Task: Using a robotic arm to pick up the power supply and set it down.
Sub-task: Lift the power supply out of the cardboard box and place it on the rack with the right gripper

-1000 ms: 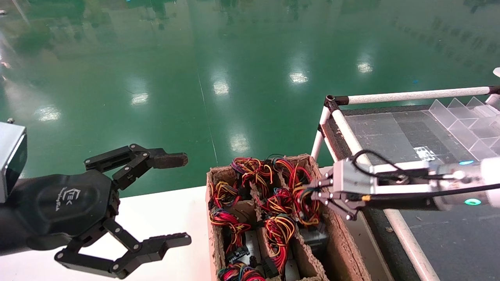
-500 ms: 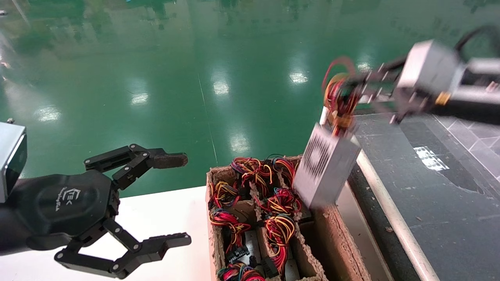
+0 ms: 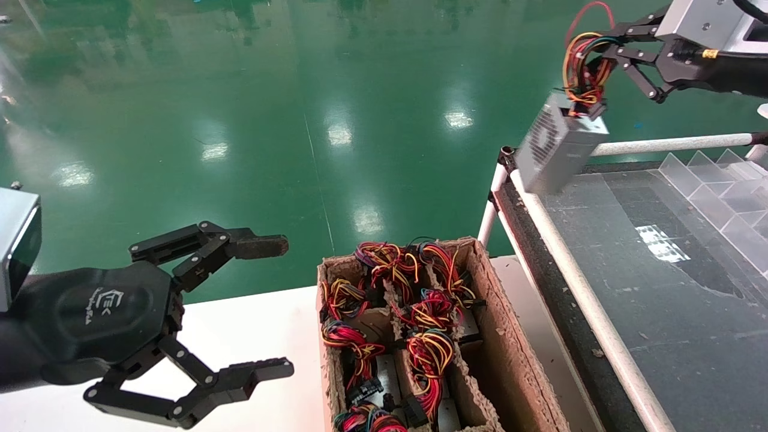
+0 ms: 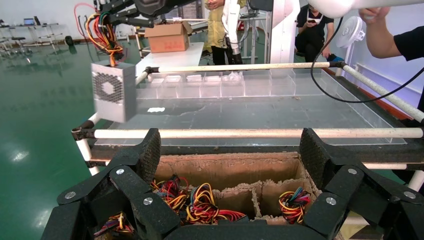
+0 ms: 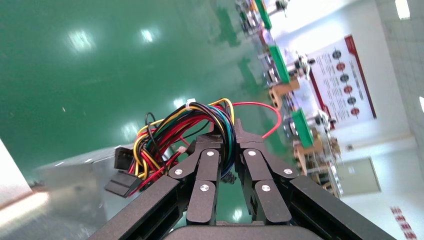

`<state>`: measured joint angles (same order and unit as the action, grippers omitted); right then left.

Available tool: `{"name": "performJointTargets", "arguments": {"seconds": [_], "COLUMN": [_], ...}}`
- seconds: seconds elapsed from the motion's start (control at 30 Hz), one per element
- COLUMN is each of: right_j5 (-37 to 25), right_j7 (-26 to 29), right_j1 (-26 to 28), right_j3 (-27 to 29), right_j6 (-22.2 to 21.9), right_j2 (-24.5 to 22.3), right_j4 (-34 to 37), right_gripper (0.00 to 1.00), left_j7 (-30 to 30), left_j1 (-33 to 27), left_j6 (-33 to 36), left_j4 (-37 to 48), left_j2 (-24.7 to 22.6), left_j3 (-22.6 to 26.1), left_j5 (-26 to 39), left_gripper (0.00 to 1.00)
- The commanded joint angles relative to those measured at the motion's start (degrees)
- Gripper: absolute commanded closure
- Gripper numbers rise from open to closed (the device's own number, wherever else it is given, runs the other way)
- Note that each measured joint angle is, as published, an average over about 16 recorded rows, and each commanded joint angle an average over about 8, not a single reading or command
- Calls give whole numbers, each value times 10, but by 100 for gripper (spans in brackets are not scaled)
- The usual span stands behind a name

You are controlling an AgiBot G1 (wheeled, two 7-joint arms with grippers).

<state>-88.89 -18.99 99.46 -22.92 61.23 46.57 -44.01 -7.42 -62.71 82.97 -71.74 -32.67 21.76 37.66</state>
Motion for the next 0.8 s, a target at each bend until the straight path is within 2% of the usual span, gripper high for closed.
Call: {"name": "performJointTargets", "arguments": {"seconds": [0.03, 0.23, 0.47, 0.8], "right_j5": [-12, -25, -28, -33], "right_j7": [-22, -86, -153, -195], "right_j1": [17, 51, 70, 93], "right_j3": [-4, -7, -9, -9], "right_j6": [-9, -23, -41, -110], "right_j2": [10, 27, 51, 102], "right_j4": [41, 149, 243, 354], "right_gripper": [100, 100, 100, 100], "left_j7": [0, 0, 0, 0], "left_j1": [0, 0, 0, 0], "left_j6": [0, 0, 0, 0], "left_j4": [0, 0, 0, 0], "left_j2": [0, 0, 0, 0], "left_j3": [0, 0, 0, 0], "left_j5": [0, 0, 0, 0], "left_gripper": [0, 0, 0, 0]}}
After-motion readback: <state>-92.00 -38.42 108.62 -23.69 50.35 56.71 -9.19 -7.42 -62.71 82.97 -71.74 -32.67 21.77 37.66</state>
